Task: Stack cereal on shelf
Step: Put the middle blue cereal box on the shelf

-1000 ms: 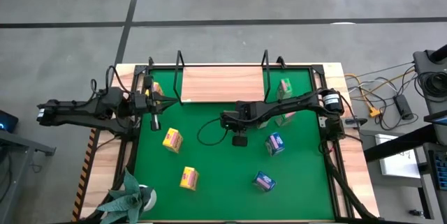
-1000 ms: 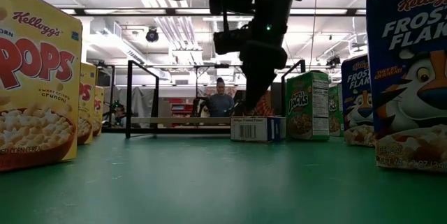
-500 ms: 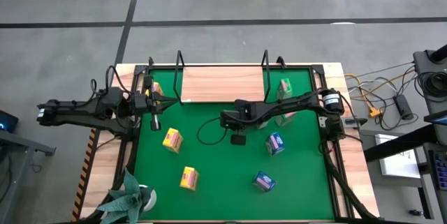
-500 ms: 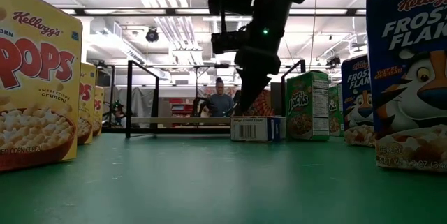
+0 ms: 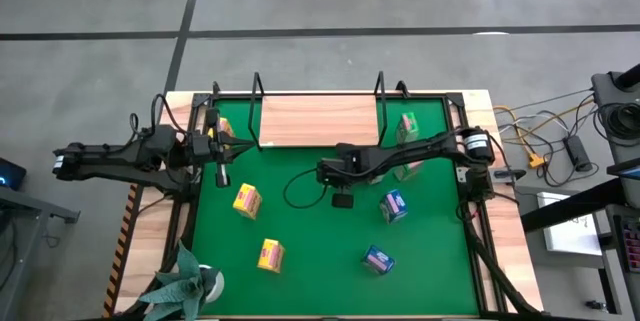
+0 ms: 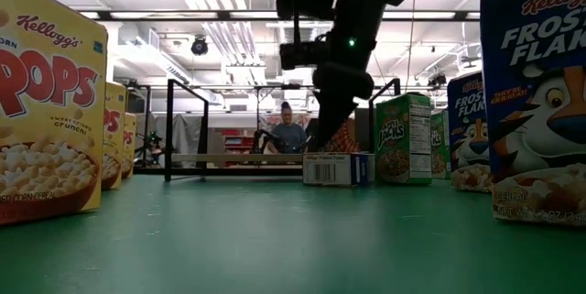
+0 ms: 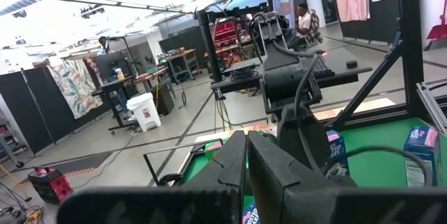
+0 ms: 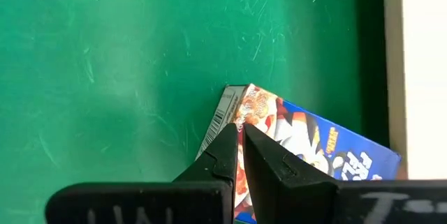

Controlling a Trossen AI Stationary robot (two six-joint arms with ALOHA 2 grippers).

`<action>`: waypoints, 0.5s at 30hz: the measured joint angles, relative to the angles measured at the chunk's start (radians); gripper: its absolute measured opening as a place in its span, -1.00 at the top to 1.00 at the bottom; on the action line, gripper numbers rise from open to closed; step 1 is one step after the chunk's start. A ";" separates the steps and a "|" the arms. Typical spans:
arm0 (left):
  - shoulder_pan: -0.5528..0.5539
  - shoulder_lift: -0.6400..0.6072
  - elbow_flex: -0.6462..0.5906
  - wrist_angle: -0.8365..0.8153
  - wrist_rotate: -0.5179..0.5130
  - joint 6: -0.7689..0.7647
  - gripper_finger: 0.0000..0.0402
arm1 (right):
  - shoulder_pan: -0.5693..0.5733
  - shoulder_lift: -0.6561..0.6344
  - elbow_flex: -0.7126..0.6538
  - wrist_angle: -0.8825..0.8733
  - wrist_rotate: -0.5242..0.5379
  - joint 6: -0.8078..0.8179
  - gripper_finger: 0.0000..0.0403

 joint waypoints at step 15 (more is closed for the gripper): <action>0.000 0.000 0.000 0.000 0.000 0.000 1.00 | 0.002 0.002 -0.018 0.024 -0.013 0.012 0.94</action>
